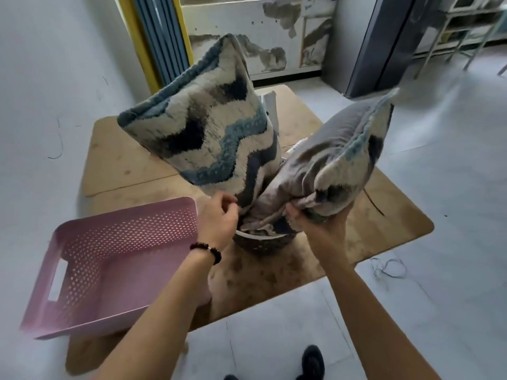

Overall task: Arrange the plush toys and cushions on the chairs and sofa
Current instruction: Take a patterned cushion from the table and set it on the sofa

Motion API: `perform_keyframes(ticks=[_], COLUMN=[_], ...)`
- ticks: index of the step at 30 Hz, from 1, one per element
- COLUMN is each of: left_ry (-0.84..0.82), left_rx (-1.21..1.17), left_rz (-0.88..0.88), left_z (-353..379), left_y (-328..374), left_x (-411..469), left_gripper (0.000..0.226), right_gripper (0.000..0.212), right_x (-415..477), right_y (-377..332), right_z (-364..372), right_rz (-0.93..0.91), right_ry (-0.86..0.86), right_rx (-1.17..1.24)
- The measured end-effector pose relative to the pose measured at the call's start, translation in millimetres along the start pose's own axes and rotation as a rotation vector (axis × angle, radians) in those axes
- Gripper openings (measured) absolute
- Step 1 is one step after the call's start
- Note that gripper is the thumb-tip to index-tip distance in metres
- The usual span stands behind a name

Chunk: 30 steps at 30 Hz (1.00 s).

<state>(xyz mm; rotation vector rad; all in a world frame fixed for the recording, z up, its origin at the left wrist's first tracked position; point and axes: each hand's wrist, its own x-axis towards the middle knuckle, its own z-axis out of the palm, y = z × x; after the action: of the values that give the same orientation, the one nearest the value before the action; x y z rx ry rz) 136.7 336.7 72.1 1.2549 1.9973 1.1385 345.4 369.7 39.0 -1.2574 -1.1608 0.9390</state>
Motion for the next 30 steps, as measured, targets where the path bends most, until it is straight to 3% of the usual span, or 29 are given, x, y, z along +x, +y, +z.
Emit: perform_keyframes(ticks=[4, 7, 11, 15, 18, 25, 30], left_ry=[-0.437, -0.452, -0.463, -0.398, -0.277, -0.188, -0.191], left_rx=[0.624, 0.835, 1.004, 0.909, 0.828, 0.731, 0.694], left_rz=[0.145, 0.251, 0.241, 0.202, 0.208, 0.055, 0.108], left_z=[28, 44, 51, 48, 41, 43, 52], left_y=[-57, -63, -65, -62, -66, -83, -78], left_x=[2, 8, 19, -1, -29, -38, -30], left_gripper=[0.030, 0.042, 0.054, 0.049, 0.045, 0.063, 0.068], right_gripper=[0.109, 0.083, 0.099, 0.080, 0.079, 0.092, 0.107], right_x=[18, 17, 15, 22, 25, -7, 8], right_y=[12, 19, 23, 21, 22, 18, 14], right_z=[-20, -23, -19, -18, -18, 13, 41], right_rz=[0.045, 0.103, 0.161, 0.202, 0.279, 0.374, 0.434], right_ry=[-0.101, -0.172, -0.237, -0.149, -0.151, -0.285, -0.258], right_rx=[-0.002, -0.010, 0.011, 0.065, 0.119, 0.178, 0.225])
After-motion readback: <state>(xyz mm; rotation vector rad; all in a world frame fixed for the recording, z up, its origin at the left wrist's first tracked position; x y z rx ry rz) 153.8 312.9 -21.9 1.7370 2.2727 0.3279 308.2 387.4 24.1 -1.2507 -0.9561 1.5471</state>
